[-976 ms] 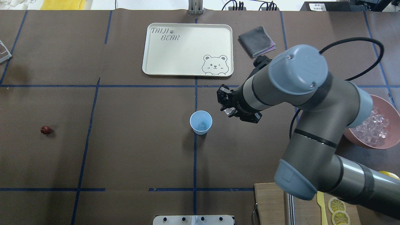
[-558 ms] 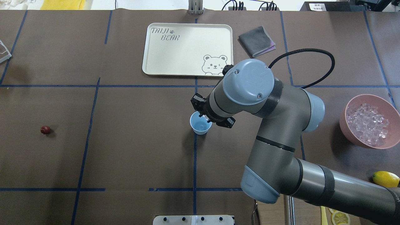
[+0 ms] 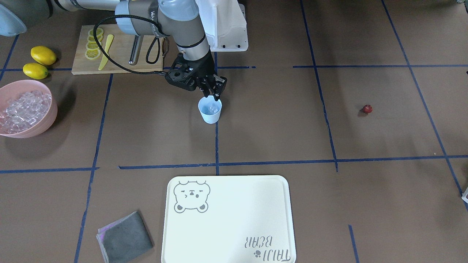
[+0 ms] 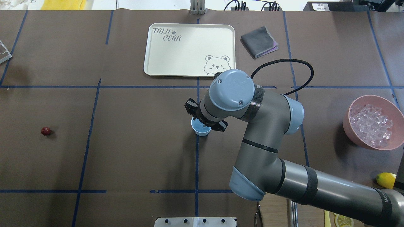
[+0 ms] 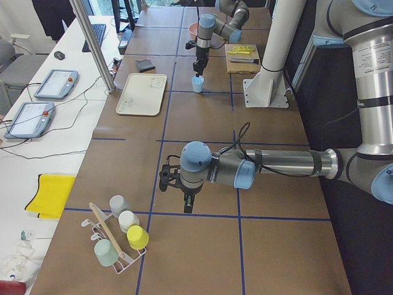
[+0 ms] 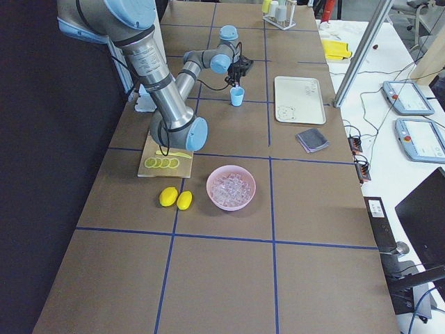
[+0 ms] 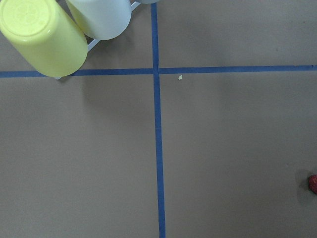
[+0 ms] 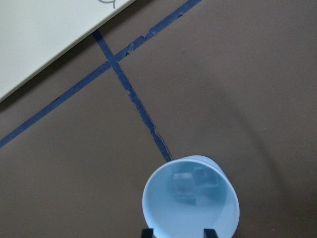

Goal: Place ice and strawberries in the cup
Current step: 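Open the right gripper to drop the ice cube into the cup, then move the right gripper back over the ice bowl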

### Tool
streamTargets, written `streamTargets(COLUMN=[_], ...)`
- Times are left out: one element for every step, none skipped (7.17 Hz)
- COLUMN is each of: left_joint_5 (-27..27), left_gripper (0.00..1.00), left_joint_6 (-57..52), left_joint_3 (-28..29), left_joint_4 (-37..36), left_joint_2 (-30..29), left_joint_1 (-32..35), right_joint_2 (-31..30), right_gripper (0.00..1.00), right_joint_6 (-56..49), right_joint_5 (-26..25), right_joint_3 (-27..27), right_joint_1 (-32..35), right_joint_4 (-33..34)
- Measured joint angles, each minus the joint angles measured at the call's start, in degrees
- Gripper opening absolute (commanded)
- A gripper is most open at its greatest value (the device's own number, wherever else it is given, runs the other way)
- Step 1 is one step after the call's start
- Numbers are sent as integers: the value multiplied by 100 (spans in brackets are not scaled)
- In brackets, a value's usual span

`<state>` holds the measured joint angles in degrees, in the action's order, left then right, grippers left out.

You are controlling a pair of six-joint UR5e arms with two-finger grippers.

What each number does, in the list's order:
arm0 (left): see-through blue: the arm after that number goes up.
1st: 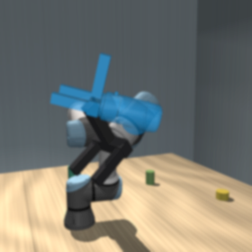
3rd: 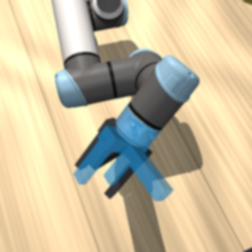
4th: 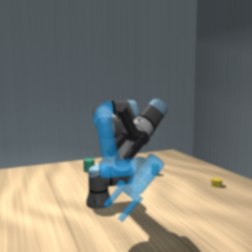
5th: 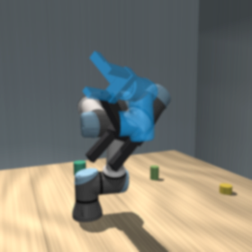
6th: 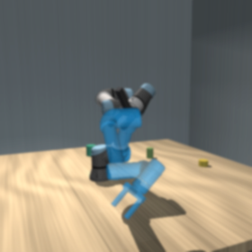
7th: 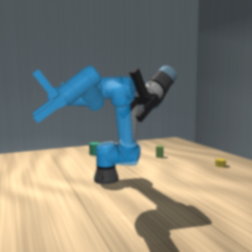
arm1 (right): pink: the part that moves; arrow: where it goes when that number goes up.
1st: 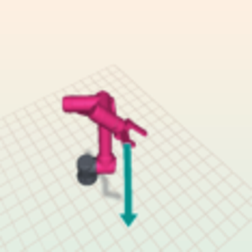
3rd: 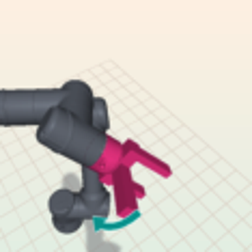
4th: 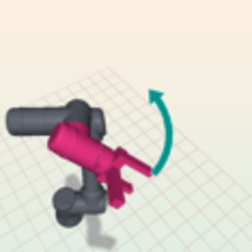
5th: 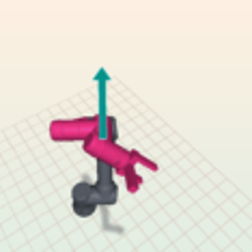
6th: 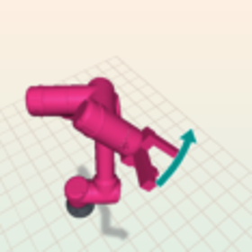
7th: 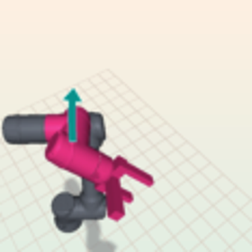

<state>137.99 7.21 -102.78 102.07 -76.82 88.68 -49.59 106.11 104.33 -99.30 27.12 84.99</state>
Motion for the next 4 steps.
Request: streamTargets(left_joint_5=[0,0,2,4], left_gripper=[100,100,100,100], left_joint_6=[2,4,2,1], left_joint_3=[2,6,8,8], left_joint_4=[-2,-5,-7,-3], left_joint_2=[3,4,4,29], left_joint_1=[0,0,0,0], right_joint_2=[-3,-29,-167,-489], right_gripper=[78,84,88,88], right_joint_6=[-4,-22,-48,-121], right_joint_5=[1,21,79,152], right_joint_3=[18,-15,-147,-387], right_joint_1=[-3,55,228,466], right_joint_4=[-7,7,31,45])
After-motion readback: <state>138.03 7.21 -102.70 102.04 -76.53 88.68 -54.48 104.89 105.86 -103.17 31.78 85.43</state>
